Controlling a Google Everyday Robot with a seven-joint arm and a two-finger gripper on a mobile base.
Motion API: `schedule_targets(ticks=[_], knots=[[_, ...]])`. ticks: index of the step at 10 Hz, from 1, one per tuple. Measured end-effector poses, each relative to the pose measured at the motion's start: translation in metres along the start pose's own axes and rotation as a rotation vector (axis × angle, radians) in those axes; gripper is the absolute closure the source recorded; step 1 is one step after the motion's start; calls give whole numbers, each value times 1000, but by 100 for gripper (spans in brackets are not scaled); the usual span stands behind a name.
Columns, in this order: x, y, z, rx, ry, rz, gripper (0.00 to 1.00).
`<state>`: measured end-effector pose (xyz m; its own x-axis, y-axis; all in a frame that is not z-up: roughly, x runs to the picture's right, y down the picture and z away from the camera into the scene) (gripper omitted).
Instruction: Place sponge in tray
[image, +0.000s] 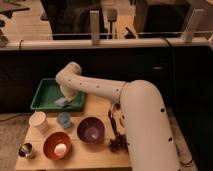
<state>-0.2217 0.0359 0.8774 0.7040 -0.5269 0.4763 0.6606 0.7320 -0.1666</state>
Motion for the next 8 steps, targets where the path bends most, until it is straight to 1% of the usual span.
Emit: schedule_targets(ticks=[1, 3, 6, 7, 8], knots=[[8, -4, -1, 19, 5, -1, 39], [19, -11, 1, 47, -6, -1, 21], [28, -14, 3, 65, -21, 0, 20], [27, -14, 5, 62, -24, -4, 20], [25, -15, 7, 44, -27, -18, 20]])
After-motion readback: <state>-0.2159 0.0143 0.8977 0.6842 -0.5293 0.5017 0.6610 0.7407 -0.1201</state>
